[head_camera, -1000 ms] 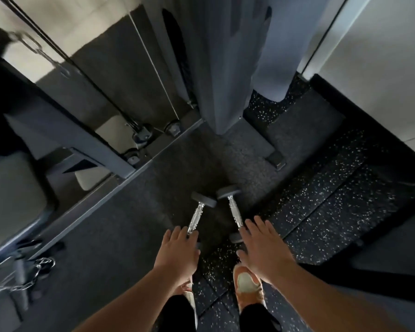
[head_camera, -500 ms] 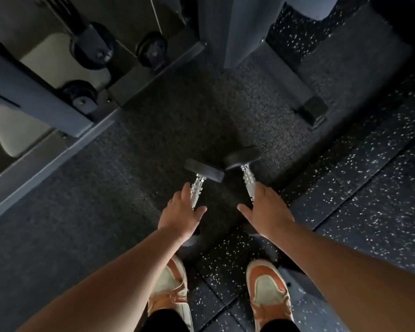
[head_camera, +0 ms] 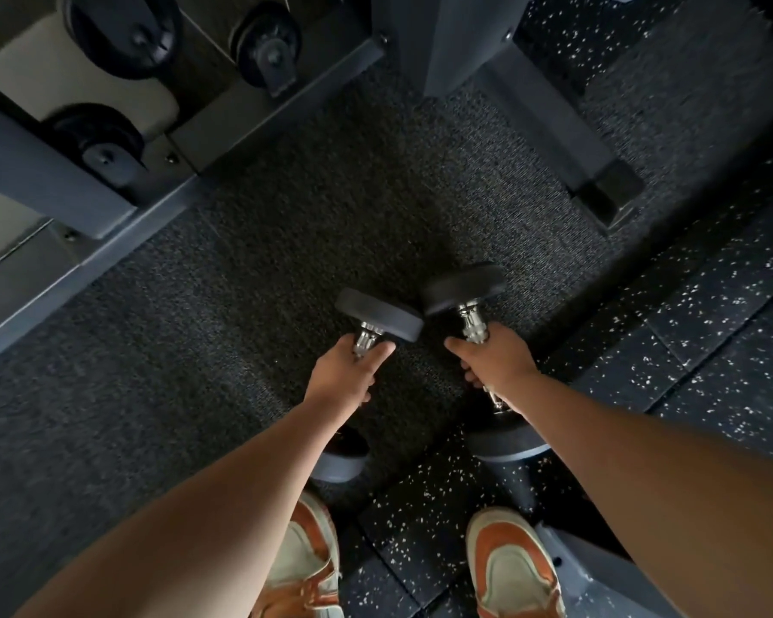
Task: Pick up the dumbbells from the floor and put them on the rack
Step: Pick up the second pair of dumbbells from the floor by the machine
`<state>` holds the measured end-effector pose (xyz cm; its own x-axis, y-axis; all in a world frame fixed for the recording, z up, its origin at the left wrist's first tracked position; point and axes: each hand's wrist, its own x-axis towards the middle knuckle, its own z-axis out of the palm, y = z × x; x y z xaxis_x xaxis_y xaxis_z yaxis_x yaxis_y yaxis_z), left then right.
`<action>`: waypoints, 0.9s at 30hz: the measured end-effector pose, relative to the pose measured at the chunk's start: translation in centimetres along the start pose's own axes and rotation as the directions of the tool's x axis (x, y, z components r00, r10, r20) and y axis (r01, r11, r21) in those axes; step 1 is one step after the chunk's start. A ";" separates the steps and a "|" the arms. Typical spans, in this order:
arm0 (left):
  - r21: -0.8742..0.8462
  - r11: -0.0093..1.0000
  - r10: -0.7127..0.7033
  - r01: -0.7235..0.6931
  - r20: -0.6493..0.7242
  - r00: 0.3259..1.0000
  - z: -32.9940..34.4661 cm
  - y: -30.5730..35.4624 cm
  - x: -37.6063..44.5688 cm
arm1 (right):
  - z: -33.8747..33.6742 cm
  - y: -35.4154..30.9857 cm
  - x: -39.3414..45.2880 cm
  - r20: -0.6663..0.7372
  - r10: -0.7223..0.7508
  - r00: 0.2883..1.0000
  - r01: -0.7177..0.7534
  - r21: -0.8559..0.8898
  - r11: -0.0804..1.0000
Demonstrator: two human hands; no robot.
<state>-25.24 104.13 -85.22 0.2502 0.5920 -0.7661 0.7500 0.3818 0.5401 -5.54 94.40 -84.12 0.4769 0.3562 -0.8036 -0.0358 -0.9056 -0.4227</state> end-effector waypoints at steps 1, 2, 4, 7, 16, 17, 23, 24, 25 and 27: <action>-0.049 0.999 -0.022 0.022 0.009 1.000 0.0 -0.1 0.2 | 0.0 0.2 0.3 0.024 0.011 1.000 -0.012 0.040 0.999; -0.086 0.995 -0.043 0.044 0.012 0.999 0.1 -0.2 0.3 | 0.0 0.4 0.5 0.038 0.017 0.999 -0.019 0.059 0.998; -0.104 0.993 -0.056 0.054 -0.010 0.998 0.4 -0.4 0.6 | 0.0 0.5 0.7 0.049 0.017 0.999 -0.021 0.075 0.997; -0.073 0.997 -0.041 0.037 -0.051 0.998 0.9 -0.8 1.0 | 0.3 0.6 0.7 0.028 0.006 1.000 -0.010 0.115 0.993; -0.078 0.996 -0.041 0.034 -0.092 0.995 1.3 -0.7 0.8 | 0.3 0.9 0.5 -0.012 -0.040 0.999 0.041 0.124 0.991; -0.093 0.995 -0.045 0.036 -0.098 0.994 1.4 -0.6 0.6 | 0.3 0.9 0.4 -0.010 -0.042 0.999 0.043 0.127 0.991; -0.229 0.971 -0.096 0.067 -0.120 0.988 1.6 1.2 -1.7 | -0.6 1.6 -2.7 0.021 -0.042 0.999 0.039 0.126 0.991; -0.246 0.967 -0.101 0.068 -0.128 0.987 1.5 1.7 -2.4 | -1.0 1.5 -3.5 0.028 -0.039 0.999 0.035 0.137 0.990; -0.256 0.964 -0.104 0.066 -0.136 0.985 1.4 2.4 -3.3 | -1.4 1.4 -4.5 0.034 -0.036 0.999 0.031 0.149 0.988; -0.269 0.961 -0.108 0.065 -0.150 0.983 1.0 3.8 -5.4 | -2.3 1.1 -6.8 0.041 -0.030 0.999 0.022 0.174 0.985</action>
<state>-23.15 101.72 -79.39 0.0731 0.6467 -0.7592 0.5723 0.5962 0.5630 -6.76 90.42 -78.16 0.4413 0.3921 -0.8072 -0.1772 -0.8437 -0.5067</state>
